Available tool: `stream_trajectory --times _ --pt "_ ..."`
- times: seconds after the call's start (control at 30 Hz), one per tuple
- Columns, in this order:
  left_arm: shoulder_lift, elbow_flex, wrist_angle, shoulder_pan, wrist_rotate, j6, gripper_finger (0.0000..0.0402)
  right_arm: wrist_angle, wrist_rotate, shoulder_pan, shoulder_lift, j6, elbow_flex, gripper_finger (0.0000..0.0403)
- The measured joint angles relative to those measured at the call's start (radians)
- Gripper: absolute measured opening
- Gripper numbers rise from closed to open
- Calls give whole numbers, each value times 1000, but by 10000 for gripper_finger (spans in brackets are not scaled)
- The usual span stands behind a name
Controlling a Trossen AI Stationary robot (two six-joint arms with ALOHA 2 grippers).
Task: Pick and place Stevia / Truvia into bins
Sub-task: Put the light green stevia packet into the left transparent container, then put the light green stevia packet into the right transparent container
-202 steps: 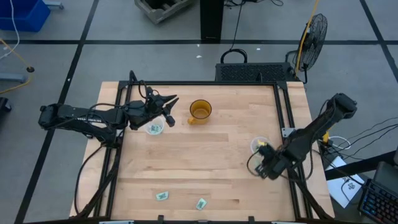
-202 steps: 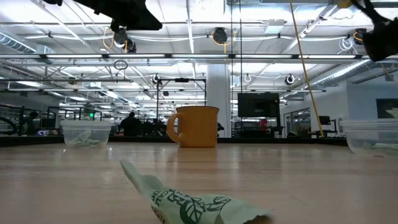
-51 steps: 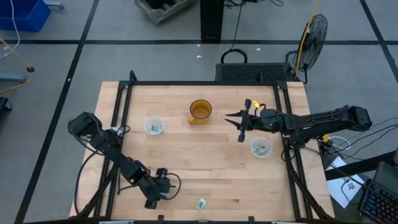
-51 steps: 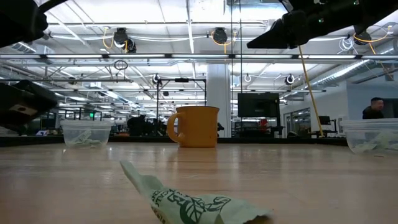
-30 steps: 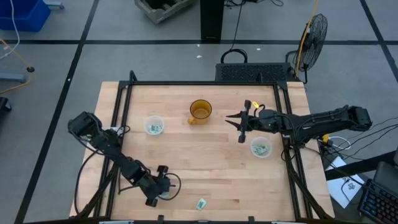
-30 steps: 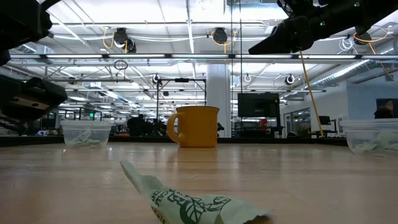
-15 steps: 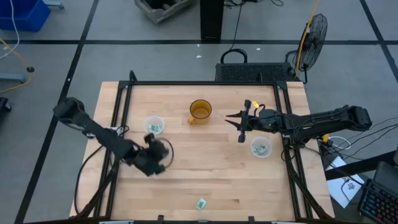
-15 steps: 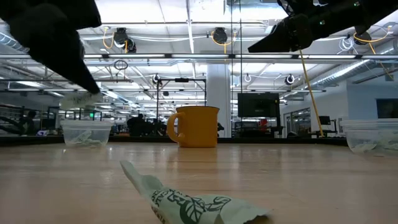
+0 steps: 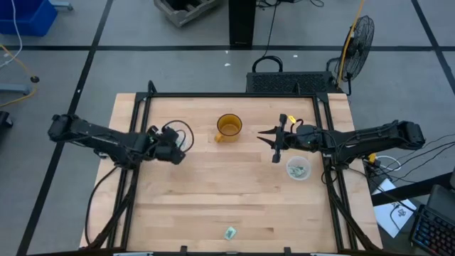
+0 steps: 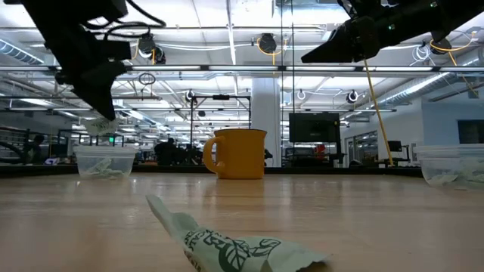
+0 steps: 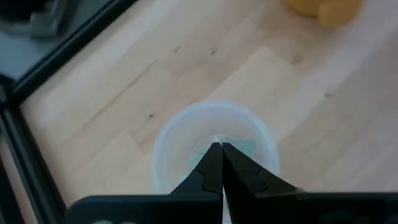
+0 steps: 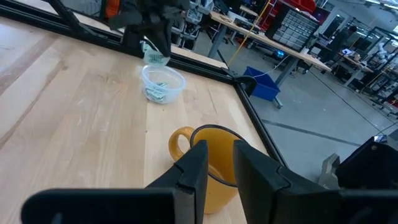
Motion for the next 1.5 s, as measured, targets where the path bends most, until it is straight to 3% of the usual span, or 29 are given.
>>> stream_trajectory --times 0.6,0.77,1.0,1.5 --pt "225 2 109 193 48 69 21 -1 0 0 0 0 0 71" --pt "260 2 114 217 128 123 15 -1 0 0 0 0 0 71" --pt "283 2 175 218 130 155 8 -1 0 0 0 0 0 71" --pt "283 3 199 218 140 183 112 -1 -16 0 0 0 0 71"
